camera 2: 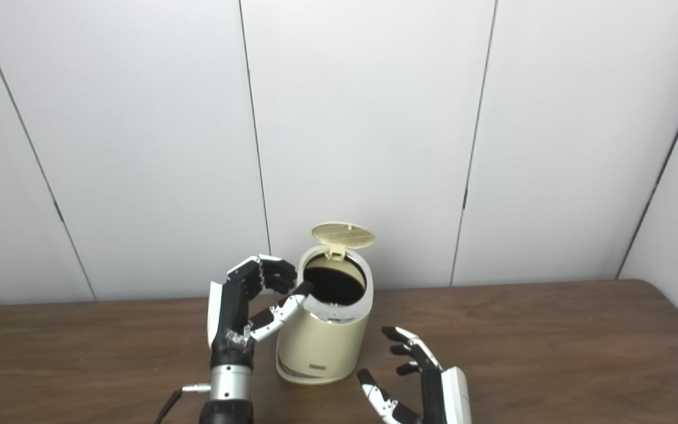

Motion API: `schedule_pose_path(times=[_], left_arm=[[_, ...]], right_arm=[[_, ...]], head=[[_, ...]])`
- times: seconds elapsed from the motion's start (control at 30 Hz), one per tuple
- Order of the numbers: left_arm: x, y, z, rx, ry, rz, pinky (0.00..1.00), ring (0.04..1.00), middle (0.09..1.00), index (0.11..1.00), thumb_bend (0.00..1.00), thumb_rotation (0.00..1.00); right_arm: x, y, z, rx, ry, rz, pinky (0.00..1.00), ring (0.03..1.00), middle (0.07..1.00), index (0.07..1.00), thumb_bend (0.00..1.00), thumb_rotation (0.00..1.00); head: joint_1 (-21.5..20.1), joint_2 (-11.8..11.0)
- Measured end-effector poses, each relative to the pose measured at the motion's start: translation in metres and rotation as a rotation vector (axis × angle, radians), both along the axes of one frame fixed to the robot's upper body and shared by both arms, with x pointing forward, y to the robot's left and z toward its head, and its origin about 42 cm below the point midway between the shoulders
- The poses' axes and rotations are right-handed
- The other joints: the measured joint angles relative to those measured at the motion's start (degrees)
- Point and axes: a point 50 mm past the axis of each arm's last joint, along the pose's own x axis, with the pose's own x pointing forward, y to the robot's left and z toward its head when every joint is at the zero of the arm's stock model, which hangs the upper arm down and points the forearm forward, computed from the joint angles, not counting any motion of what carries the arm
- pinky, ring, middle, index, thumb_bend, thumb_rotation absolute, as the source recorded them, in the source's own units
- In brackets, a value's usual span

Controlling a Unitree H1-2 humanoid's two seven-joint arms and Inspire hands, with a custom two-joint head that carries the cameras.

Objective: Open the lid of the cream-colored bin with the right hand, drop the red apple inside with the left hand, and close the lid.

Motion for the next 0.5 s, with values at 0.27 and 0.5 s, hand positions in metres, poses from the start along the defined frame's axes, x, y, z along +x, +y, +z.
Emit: schedule_pose_path(times=[0.27,0.5], left_arm=[[-0.007,0.015,0.019,-0.365,0.16,-0.268,0.63,0.492,0.483,0.465,0.5,0.0],[-0.016,0.018,0.013,-0.466,0.247,-0.367,0.6,0.536,0.471,0.449,0.5,0.0]], right_arm=[[0.0,0.0,0.0,-0.001,0.001,0.001,0.51,0.664,0.737,0.72,0.29,0.28],[0.0,0.0,0.0,-0.004,0.002,0.004,0.52,0.677,0.741,0.725,0.29,0.29]], head=[[0.1,0.2],[0.4,0.3]])
